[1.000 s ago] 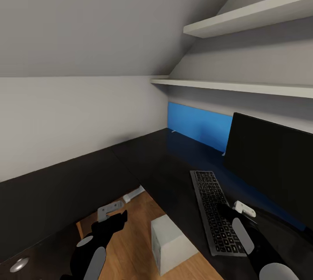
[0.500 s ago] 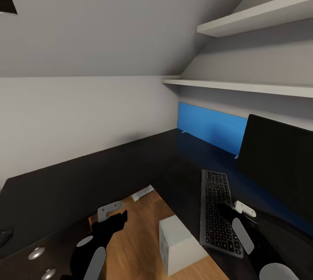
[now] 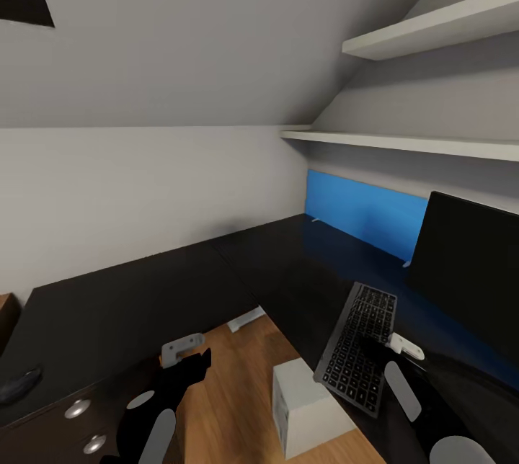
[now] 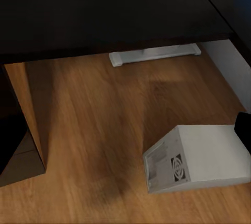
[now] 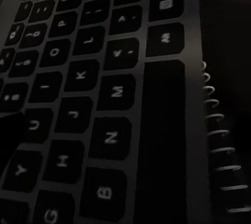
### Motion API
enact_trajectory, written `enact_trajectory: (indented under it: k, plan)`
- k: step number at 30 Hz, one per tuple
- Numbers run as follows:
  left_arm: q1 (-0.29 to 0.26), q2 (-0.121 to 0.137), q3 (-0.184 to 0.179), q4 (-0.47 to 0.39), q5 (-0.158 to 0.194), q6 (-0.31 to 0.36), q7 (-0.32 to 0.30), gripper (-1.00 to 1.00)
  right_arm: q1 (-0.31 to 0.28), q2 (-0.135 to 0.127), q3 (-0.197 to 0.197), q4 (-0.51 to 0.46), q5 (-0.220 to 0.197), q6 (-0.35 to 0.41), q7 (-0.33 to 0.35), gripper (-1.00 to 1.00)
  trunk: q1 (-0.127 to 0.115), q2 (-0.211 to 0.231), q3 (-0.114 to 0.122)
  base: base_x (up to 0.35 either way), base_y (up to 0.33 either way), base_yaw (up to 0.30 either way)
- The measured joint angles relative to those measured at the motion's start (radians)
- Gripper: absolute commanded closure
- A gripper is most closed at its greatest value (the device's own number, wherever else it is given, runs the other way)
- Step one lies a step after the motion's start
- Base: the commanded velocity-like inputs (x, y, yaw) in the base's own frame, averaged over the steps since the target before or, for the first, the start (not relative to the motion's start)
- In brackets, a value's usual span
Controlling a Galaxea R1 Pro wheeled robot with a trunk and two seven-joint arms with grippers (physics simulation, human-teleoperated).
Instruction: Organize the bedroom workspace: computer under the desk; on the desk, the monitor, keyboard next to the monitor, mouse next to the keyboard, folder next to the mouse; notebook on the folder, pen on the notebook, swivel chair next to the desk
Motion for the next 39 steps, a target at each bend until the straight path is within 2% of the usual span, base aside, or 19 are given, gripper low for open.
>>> enact_trajectory:
  k: [39]
  plan:
    - [0.0,0.002,0.0,0.014,-0.001,-0.002,-0.002,-1.0,0.0,0.003,0.003,-0.003,0.011,-0.011,-0.006,-1.0,0.0,0.0,0.0,0.0,0.0,0.0]
